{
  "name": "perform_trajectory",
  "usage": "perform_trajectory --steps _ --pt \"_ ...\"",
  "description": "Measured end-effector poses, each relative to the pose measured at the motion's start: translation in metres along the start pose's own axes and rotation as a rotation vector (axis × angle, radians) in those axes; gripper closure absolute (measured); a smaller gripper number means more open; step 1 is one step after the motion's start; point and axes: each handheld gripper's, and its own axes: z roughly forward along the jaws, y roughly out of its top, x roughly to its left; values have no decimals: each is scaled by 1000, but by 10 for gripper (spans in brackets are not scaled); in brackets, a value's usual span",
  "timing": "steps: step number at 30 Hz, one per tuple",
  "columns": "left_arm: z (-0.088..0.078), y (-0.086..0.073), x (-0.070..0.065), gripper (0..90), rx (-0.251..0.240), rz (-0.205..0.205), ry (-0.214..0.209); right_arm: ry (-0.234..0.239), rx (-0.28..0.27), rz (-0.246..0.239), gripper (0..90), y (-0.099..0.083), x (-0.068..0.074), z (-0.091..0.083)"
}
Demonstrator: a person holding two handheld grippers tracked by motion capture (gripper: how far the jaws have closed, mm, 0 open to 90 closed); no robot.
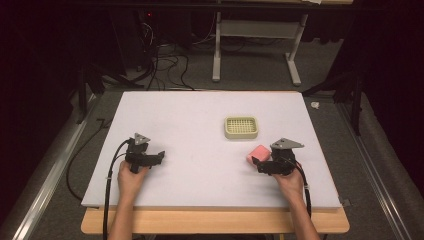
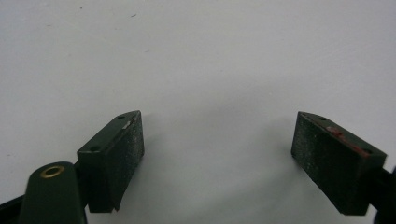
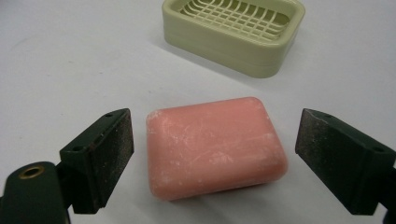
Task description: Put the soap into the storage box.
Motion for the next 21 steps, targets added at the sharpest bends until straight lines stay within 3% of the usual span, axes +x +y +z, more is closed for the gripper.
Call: perform_trajectory --steps 8,21 --pt "0 0 0 175 0 2 2 3 15 -28 121 7 2 7" --pt "0 0 0 174 0 1 1 16 63 -19 121 4 -3 21"
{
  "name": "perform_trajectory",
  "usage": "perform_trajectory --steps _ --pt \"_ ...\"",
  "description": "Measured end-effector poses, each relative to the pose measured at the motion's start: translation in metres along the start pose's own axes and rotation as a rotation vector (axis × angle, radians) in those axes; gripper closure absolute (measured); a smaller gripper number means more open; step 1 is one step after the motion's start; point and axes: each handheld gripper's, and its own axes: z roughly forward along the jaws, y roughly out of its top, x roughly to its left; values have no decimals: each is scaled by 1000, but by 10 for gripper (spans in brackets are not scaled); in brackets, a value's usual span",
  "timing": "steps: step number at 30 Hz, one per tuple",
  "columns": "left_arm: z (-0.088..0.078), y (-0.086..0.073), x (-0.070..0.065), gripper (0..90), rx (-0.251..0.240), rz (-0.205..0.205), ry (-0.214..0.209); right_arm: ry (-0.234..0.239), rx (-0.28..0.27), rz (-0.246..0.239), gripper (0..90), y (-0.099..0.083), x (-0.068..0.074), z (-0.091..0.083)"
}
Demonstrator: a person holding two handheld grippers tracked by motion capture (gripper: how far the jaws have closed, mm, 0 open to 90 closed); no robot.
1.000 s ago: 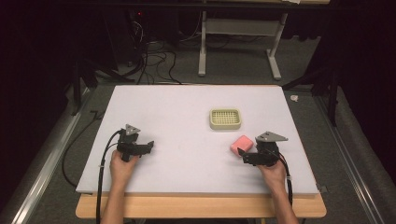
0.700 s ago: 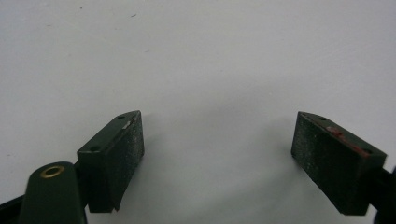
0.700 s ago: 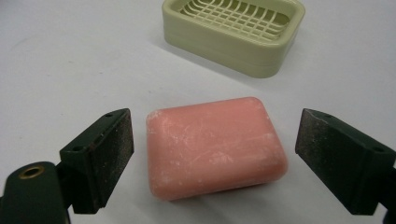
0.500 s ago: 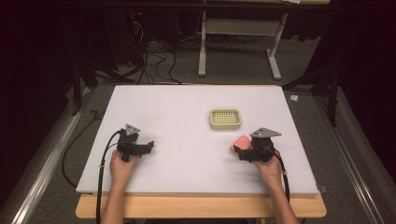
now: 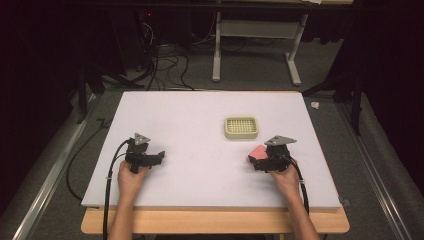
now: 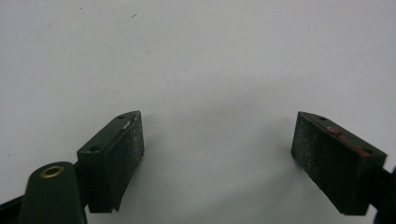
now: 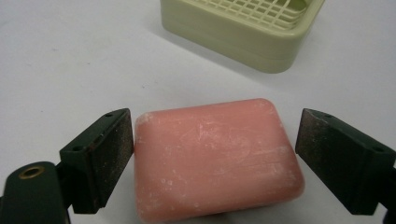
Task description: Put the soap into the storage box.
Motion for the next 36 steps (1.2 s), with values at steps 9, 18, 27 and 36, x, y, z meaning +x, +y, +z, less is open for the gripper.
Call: perform_trajectory --steps 9,18,27,36 --pt "0 0 0 174 0 0 0 11 42 2 116 -2 -1 9" --pt "0 0 0 174 0 1 1 11 71 7 128 -5 -1 17" --pt "0 0 0 174 0 1 1 -4 74 -7 134 -5 2 18" --pt "0 0 0 174 0 0 1 20 68 11 136 -5 2 16"
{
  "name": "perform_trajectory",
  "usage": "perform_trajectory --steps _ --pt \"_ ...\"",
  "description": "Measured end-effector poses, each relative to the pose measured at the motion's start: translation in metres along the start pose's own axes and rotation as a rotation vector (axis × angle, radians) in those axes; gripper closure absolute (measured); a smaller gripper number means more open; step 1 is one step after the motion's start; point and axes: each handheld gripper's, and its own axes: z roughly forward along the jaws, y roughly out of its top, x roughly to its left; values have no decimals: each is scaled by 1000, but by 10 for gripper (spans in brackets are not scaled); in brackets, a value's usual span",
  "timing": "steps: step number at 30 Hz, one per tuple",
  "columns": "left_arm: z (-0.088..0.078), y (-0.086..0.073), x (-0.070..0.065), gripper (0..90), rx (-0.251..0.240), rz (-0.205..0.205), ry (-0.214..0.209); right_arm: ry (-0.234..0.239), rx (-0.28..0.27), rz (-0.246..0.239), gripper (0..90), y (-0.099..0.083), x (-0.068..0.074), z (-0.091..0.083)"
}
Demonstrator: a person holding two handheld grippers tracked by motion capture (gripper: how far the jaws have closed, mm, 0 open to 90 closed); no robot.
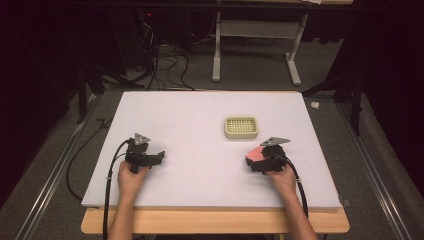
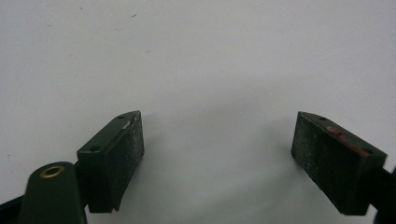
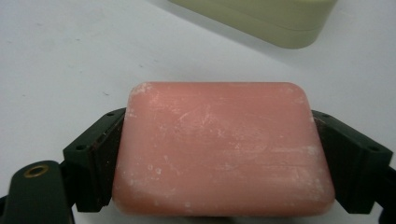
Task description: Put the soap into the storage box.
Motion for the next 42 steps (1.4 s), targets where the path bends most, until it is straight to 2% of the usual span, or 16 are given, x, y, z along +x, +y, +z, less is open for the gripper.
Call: perform_trajectory --steps 11,18,27,32,42 --pt "0 0 0 174 0 -1 -1 38 -45 39 137 2 -2 -12" --pt "0 0 0 174 0 -1 -1 59 -60 35 137 5 -2 -20" --pt "0 0 0 174 0 -1 -1 90 -93 31 137 18 2 -31" --pt "0 0 0 174 0 -1 -1 80 -95 35 137 22 3 -33" --pt "0 0 0 174 0 -1 -1 90 -116 41 137 33 2 -38"
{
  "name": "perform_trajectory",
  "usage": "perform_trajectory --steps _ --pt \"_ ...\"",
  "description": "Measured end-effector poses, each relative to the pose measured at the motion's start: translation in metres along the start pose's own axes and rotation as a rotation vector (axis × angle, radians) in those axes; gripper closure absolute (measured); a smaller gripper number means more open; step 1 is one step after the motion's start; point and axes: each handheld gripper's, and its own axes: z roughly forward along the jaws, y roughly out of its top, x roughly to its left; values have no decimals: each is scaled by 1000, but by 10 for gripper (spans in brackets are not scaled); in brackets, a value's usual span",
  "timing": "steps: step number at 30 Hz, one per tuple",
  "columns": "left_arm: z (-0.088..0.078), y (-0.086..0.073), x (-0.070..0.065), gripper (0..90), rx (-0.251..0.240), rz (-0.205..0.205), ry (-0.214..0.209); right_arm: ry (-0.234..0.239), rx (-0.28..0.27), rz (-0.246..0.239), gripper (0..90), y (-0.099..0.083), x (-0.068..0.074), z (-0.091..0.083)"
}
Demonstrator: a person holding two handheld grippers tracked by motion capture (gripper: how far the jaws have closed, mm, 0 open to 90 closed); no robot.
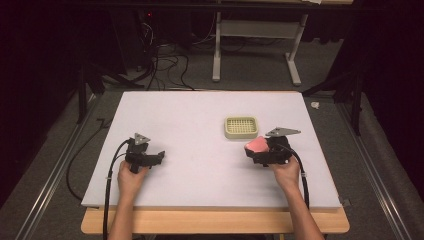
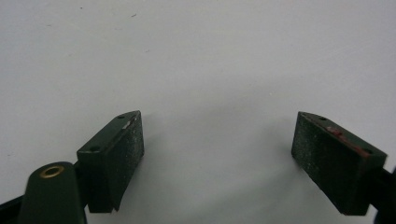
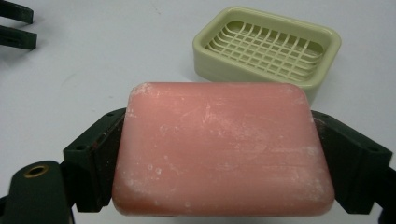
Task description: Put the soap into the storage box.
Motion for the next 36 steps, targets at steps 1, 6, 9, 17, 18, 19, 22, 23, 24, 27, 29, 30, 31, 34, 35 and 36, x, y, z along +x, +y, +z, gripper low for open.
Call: perform_trajectory --steps 1,6,9,17,18,19,22,23,24,27,29,30,31,34,35,36 --pt "0 0 0 174 0 0 0 -1 -1 1 137 1 0 0" --pt "0 0 0 173 0 0 0 -6 -3 -3 137 8 0 -1" --pt "0 0 0 174 0 0 0 -5 -2 -11 137 14 0 -1" --pt "0 0 0 174 0 0 0 -1 -15 -20 137 28 0 0" --pt "0 0 0 174 0 0 0 0 -16 -15 137 29 0 1" --pt "0 0 0 174 0 0 0 -1 -15 -15 137 30 0 1" --pt "0 0 0 173 0 0 0 -4 -33 -11 137 34 -2 1" --pt "0 0 0 174 0 0 0 -4 -32 -8 137 35 -2 1" --pt "0 0 0 173 0 0 0 -9 -30 0 137 36 -3 1" --pt "0 0 0 174 0 0 0 -7 -29 6 137 39 -5 2" --pt "0 0 0 174 0 0 0 -6 -29 0 137 41 -6 3" --pt "0 0 0 174 -1 0 0 -7 -30 3 137 43 -6 4" --pt "0 0 0 174 0 0 0 -4 -33 7 137 44 -7 4" --pt "0 0 0 174 -1 0 0 -8 -27 9 138 46 -9 6" --pt "0 0 0 174 0 0 0 -7 -27 11 137 47 -9 7" --pt "0 0 0 174 0 0 0 -8 -25 11 137 48 -9 7"
